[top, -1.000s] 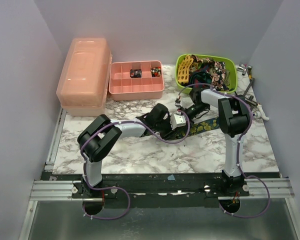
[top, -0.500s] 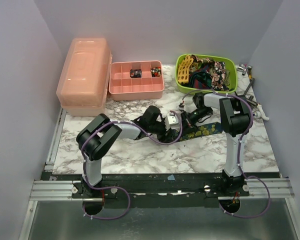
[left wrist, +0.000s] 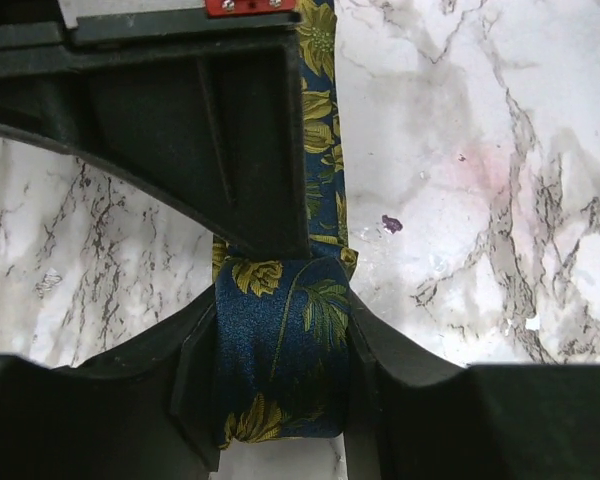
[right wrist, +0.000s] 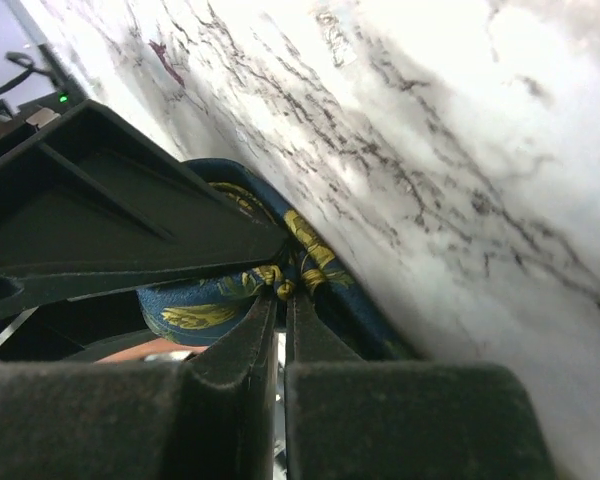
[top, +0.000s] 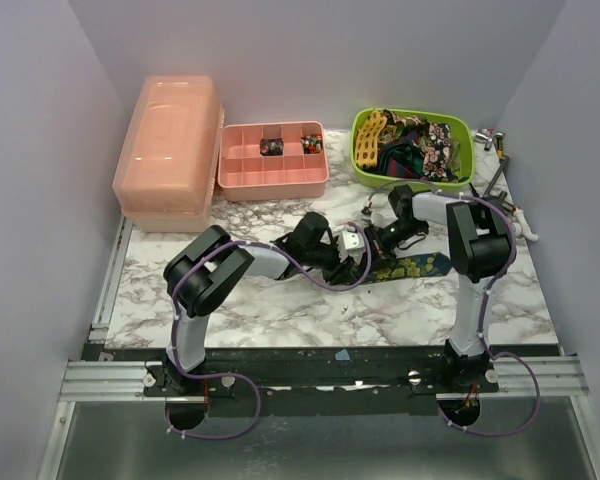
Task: Roll the ties
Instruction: Roll the tie at the center of the board.
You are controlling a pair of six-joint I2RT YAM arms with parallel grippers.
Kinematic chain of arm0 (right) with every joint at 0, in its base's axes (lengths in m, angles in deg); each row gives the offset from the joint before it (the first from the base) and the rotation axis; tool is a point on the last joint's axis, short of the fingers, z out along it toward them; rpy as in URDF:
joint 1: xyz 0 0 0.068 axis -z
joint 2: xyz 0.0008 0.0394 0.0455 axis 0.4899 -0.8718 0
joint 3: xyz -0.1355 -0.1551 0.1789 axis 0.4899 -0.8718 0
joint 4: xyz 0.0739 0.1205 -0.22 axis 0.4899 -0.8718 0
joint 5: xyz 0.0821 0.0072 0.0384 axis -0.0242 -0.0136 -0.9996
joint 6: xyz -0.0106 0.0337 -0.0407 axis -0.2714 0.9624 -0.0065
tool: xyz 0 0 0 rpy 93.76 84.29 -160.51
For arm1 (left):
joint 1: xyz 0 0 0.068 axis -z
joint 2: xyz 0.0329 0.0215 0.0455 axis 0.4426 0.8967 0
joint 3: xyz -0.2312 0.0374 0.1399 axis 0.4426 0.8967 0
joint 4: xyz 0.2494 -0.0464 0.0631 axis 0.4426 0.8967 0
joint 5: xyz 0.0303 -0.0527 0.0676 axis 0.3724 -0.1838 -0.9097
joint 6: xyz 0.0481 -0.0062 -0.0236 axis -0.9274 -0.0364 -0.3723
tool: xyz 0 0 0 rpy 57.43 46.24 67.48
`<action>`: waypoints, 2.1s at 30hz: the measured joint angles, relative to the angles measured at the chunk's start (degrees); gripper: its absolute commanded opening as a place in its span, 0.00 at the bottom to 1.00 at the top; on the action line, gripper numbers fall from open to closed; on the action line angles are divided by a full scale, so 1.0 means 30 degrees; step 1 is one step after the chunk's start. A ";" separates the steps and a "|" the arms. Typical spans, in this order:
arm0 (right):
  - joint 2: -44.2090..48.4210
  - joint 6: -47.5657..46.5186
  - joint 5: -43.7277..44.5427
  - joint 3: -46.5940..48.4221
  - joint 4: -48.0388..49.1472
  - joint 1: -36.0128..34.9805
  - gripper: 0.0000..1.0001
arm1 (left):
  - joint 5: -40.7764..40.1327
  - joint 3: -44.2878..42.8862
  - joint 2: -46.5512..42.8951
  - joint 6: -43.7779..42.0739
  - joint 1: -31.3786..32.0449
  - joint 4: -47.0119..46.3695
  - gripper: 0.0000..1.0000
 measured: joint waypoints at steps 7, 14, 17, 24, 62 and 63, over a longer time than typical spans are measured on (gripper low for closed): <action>0.4357 0.1384 0.2426 -0.1800 0.2732 0.0044 0.50 | -0.1122 0.0284 -0.0656 -0.1290 0.0131 0.0933 0.20; 1.1213 0.1581 0.8123 -0.2229 0.5872 0.0474 0.76 | -0.1392 0.0656 -0.1093 -0.1574 0.0131 0.1188 0.22; 1.3092 0.2667 1.1023 -0.2586 0.7606 0.0532 0.92 | -0.1399 0.0656 -0.1093 -0.1588 0.0131 0.1188 0.23; 1.1526 0.5034 1.0732 -0.2703 0.7337 0.0605 1.00 | -0.1399 0.0641 -0.1086 -0.1574 0.0117 0.1188 0.26; 0.8087 1.2750 -0.0699 -1.1992 1.8957 0.0444 0.25 | -0.1384 0.0459 -0.0882 -0.0765 -0.0029 0.1188 0.29; 0.8058 1.2619 -0.0765 -1.1897 1.8884 0.0444 0.13 | -0.1384 0.0423 -0.0867 -0.0714 -0.0029 0.1239 0.31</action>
